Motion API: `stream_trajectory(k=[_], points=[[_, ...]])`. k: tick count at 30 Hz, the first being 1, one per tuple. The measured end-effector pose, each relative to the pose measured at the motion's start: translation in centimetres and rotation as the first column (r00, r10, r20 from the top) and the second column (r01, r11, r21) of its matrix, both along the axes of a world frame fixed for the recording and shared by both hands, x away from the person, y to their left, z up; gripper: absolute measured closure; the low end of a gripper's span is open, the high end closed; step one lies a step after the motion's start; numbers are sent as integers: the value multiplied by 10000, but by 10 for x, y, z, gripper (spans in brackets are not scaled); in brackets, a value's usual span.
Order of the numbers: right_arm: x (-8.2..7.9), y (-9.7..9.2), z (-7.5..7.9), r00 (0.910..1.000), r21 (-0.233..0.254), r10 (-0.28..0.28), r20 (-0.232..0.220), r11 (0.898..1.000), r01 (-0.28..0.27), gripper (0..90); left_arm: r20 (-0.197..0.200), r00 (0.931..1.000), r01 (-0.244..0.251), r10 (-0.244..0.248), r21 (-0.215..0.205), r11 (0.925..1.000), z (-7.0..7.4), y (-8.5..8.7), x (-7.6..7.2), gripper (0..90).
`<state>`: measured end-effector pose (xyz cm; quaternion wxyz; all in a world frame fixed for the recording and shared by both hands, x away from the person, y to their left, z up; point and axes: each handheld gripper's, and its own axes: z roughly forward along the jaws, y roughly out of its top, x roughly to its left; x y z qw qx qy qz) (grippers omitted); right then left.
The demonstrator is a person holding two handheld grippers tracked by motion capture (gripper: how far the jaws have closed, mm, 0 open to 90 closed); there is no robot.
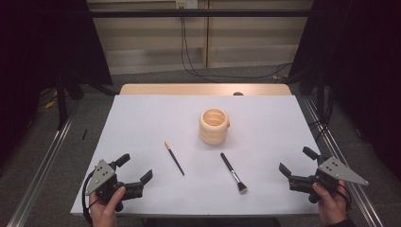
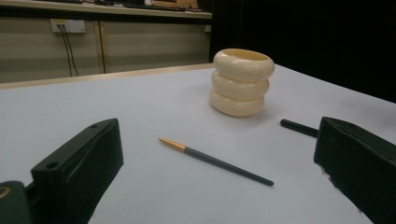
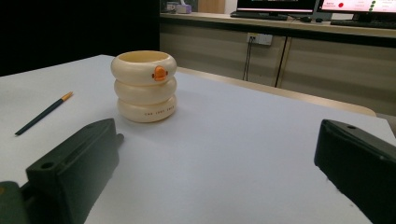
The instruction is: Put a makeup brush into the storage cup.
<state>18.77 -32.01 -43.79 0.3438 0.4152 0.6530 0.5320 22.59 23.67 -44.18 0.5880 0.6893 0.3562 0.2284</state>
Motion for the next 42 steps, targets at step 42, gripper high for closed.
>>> stream_trajectory(k=[42], points=[[0,0,-1,9999,581,166,-38,9982,-163,0,212,9998,65,-68,128,9999,12,-9,5,3]])
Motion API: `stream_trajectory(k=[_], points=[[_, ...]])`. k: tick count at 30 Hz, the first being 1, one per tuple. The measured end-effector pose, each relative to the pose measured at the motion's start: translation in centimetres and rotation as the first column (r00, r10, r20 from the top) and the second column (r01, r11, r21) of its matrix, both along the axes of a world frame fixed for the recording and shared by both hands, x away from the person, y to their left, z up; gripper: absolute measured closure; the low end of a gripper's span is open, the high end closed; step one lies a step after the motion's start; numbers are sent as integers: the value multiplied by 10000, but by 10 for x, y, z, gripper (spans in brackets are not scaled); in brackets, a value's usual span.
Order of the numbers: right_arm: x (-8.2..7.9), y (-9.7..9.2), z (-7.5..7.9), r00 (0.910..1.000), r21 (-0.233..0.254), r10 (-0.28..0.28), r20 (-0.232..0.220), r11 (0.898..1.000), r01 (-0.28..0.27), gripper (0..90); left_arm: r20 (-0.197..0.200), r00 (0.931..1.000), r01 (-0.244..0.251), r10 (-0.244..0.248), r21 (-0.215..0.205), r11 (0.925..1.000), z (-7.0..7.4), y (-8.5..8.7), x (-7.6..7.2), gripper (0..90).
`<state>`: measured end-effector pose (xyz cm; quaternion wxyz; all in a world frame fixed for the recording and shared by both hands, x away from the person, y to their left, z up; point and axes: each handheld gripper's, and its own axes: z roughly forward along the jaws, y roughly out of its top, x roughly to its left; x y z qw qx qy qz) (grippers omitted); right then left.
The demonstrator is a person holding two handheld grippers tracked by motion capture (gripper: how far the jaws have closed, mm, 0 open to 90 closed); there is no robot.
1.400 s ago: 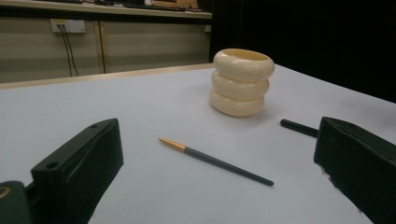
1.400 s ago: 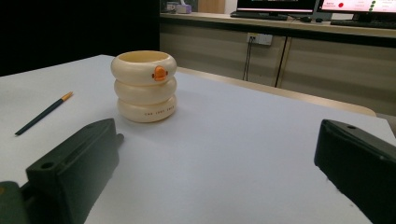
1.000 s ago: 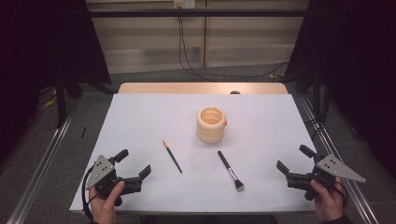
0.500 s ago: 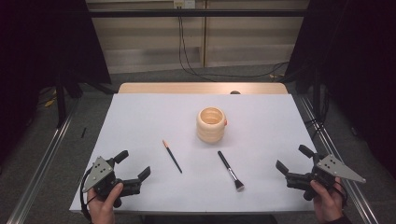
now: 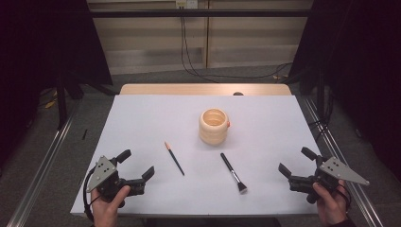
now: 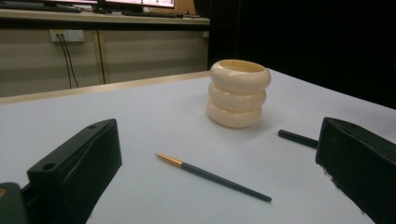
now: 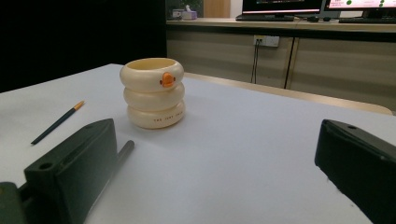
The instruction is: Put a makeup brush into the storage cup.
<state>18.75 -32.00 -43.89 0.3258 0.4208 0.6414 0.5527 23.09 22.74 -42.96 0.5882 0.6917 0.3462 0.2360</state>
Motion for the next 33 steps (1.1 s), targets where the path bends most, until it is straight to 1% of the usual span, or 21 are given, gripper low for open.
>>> stream_trajectory(k=[1,2,3,4,5,9,10,12,13,14,15,16,17,18,20,22,24,25,27,30,33], points=[[0,0,0,10000,1,0,13,10000,0,0,-62,10000,12,-12,-44,10000,1,-2,1,3],[0,0,0,10000,-8,6,66,10000,-6,0,-45,10000,-18,18,23,10000,1,-3,2,3],[1,1,0,10000,-17,47,72,10000,-47,0,-82,9998,-180,181,125,9998,2,-4,3,5],[0,0,0,9999,-91,90,44,9999,-90,0,-181,9989,-426,428,125,9990,3,-5,4,8],[0,0,0,9999,-91,90,44,9999,-90,0,-270,9986,-459,459,-13,9989,3,-7,6,8],[0,1,0,10000,-54,29,42,10000,-29,0,-294,9989,-351,356,177,9992,5,-11,12,12],[0,1,0,10000,-90,51,58,9999,-51,0,-369,9987,-346,351,127,9993,5,-12,14,14],[0,0,0,10000,-87,30,55,10000,-30,0,-394,9989,-228,235,180,9996,6,-13,17,17],[1,1,-1,10000,-61,23,79,10000,-23,0,-444,9986,-262,274,276,9993,6,-14,18,20],[1,1,-1,10000,-61,23,79,10000,-23,0,-623,9977,-256,275,313,9992,7,-16,19,20],[1,0,-1,10000,-59,24,33,10000,-24,0,-746,9970,-194,208,194,9996,7,-17,20,27],[1,0,-1,10000,-55,16,37,10000,-16,0,-817,9964,-197,213,208,9996,8,-18,21,32],[1,0,-1,10000,-34,6,38,10000,-6,0,-861,9961,-166,193,325,9993,9,-19,22,32],[1,0,-1,10000,-34,14,26,10000,-14,0,-886,9960,-68,95,305,9995,10,-21,23,32],[1,0,-1,10000,-28,4,26,10000,-4,0,-966,9952,174,-126,499,9986,11,-24,26,32],[0,0,-1,10000,-33,31,-41,10000,-31,0,-1047,9940,371,-310,568,9977,12,-27,28,33],[1,0,-1,10000,-59,-12,-34,10000,12,0,-1139,9928,434,-364,592,9973,12,-30,31,37],[1,0,-1,10000,-50,-10,-31,10000,10,0,-1109,9931,478,-394,742,9961,13,-31,32,38],[0,0,-1,10000,-61,-37,-73,10000,37,0,-1110,9927,544,-463,717,9959,13,-32,34,39],[0,0,-1,10000,-46,-46,-83,10000,46,0,-1140,9925,541,-440,868,9948,16,-32,38,43],[0,0,-1,10000,-32,-17,-47,10000,17,0,-1334,9902,533,-411,891,9946,18,-32,41,43]])
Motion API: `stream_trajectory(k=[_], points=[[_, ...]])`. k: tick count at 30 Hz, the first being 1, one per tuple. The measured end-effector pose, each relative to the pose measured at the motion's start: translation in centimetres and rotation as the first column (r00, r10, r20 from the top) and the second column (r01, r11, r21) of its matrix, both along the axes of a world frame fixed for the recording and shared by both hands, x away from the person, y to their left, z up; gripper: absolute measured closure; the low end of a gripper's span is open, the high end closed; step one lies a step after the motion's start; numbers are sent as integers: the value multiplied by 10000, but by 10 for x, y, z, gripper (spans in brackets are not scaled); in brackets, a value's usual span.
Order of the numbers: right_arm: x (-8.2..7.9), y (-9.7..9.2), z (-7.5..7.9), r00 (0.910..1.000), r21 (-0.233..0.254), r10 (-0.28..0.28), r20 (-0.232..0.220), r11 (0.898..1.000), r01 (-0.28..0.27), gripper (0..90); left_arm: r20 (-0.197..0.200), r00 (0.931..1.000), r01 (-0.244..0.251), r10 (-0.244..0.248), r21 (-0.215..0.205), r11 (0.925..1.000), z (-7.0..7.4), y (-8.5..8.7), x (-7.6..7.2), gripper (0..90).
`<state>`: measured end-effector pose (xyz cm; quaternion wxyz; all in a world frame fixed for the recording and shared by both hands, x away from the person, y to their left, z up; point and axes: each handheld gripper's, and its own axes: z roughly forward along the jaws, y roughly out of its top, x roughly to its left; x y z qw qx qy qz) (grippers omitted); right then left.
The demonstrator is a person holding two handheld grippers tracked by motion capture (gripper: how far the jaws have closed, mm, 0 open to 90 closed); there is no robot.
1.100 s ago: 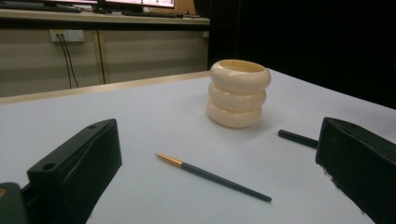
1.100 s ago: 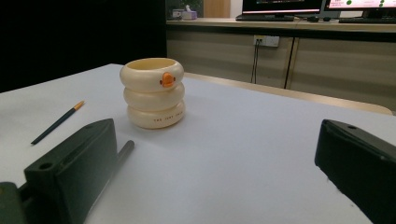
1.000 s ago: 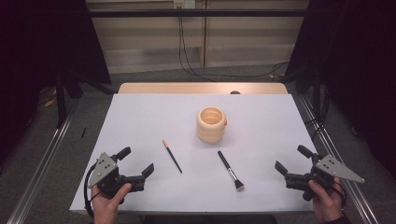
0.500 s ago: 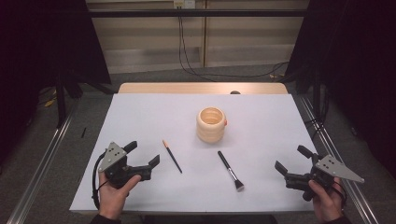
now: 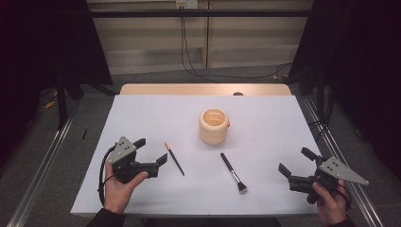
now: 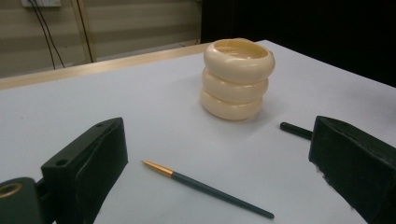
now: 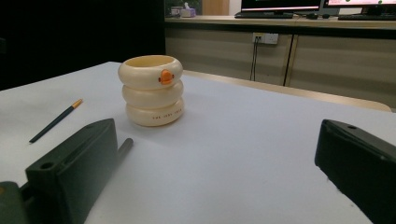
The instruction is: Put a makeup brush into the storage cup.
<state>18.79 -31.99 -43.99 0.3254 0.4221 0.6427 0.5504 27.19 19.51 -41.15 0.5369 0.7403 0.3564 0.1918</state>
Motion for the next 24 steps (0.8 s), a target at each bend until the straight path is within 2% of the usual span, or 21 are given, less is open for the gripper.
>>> stream_trajectory(k=[3,4,8,9,12,14,17,22,24], points=[[0,0,0,10000,-11,-6,1,10000,6,0,-388,9991,179,-173,156,9997,0,-2,1,57],[0,0,0,10000,-31,-25,21,10000,26,0,-346,9992,229,-221,239,9995,0,-2,2,58],[0,0,0,10000,-63,-31,-11,10000,31,0,-647,9976,287,-252,524,9982,0,-5,5,58],[0,0,0,10000,-56,-24,19,10000,24,0,-819,9959,413,-377,429,9982,0,-6,8,58],[0,0,0,10000,-98,-12,-4,10000,12,0,-926,9949,450,-392,609,9971,2,-8,11,58],[0,-1,0,10000,-124,45,-18,9999,-46,0,-1205,9923,374,-290,685,9969,4,-10,14,72],[0,0,0,10000,-86,-43,-20,10000,43,0,-1417,9891,503,-390,770,9958,6,-12,19,77],[0,-1,0,10000,-92,25,-52,10000,-25,0,-1470,9888,396,-246,997,9942,9,-16,27,74],[0,-1,0,10000,-95,17,-43,10000,-17,0,-1654,9860,406,-230,1035,9938,9,-18,31,74]])
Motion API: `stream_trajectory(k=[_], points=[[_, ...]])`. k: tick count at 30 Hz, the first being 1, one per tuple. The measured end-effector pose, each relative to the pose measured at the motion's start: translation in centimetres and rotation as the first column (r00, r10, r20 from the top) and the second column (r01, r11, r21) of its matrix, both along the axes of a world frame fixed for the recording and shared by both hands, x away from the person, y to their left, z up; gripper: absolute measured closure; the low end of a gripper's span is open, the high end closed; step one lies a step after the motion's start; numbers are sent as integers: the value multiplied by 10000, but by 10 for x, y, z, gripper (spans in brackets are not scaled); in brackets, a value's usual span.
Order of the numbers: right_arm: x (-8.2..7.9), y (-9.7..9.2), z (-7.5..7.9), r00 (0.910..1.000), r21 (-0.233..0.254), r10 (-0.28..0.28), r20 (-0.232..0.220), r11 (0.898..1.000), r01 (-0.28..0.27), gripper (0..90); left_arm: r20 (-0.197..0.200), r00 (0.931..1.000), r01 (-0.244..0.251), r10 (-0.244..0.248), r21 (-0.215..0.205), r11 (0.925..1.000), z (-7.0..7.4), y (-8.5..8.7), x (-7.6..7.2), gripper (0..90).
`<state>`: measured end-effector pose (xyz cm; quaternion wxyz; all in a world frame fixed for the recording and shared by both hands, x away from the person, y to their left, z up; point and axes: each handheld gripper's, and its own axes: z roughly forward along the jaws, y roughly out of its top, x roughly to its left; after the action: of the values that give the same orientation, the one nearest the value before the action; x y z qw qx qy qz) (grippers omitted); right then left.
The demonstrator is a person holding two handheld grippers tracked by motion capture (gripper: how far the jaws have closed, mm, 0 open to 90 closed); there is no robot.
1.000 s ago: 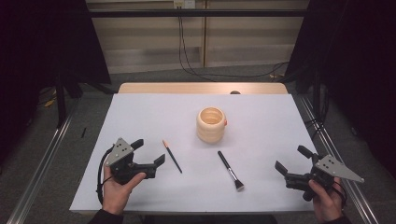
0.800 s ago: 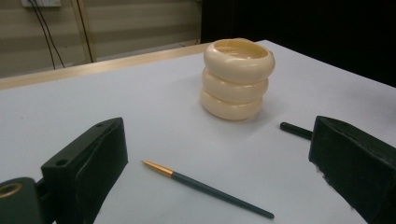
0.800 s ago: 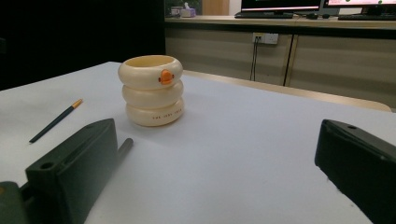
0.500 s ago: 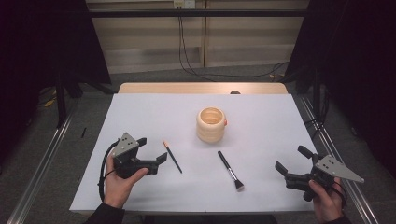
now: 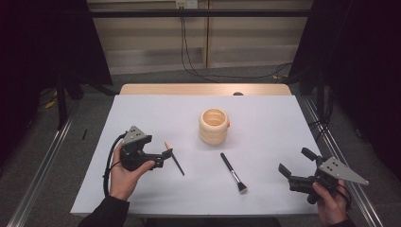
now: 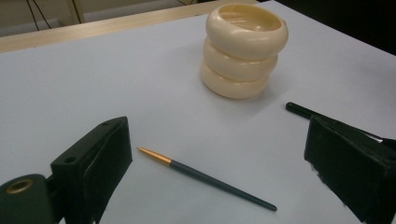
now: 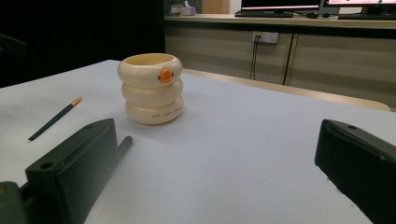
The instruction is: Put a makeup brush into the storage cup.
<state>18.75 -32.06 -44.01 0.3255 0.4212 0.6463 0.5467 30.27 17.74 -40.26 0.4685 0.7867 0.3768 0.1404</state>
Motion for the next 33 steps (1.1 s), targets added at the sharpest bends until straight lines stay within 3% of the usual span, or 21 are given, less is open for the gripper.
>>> stream_trajectory(k=[1,4,11,14,16,20,22,27,31,33], points=[[0,0,0,10000,-8,8,3,10000,-8,0,-114,9999,54,-52,235,9997,0,-1,3,74],[0,0,0,10000,3,20,-29,10000,-20,0,-537,9984,165,-150,275,9995,0,-4,7,88],[0,1,0,10000,14,1,-93,10000,-1,0,-1103,9939,74,-3,646,9979,-1,-9,18,93],[0,1,0,10000,12,3,-98,10000,-3,0,-1467,9886,505,-340,1108,9926,-2,-9,24,130],[0,1,0,10000,21,-3,-88,10000,3,0,-1493,9887,291,-94,1301,9911,-4,-11,26,135],[1,1,0,9999,-32,-50,-106,10000,50,0,-1851,9827,314,-6,1638,9860,-5,-13,33,131],[1,1,0,10000,-27,-30,-81,10000,30,0,-2014,9795,292,57,1699,9850,-6,-14,37,130],[1,1,0,9999,-26,-66,-117,10000,65,0,-2648,9640,426,254,2478,9679,-12,-18,43,140],[1,2,-1,9998,-109,-35,-174,9999,33,0,-3029,9520,427,435,2722,9613,-16,-17,50,129],[2,3,-1,9999,-156,39,-153,9999,-41,0,-3104,9495,467,466,2866,9569,-15,-17,52,124]])
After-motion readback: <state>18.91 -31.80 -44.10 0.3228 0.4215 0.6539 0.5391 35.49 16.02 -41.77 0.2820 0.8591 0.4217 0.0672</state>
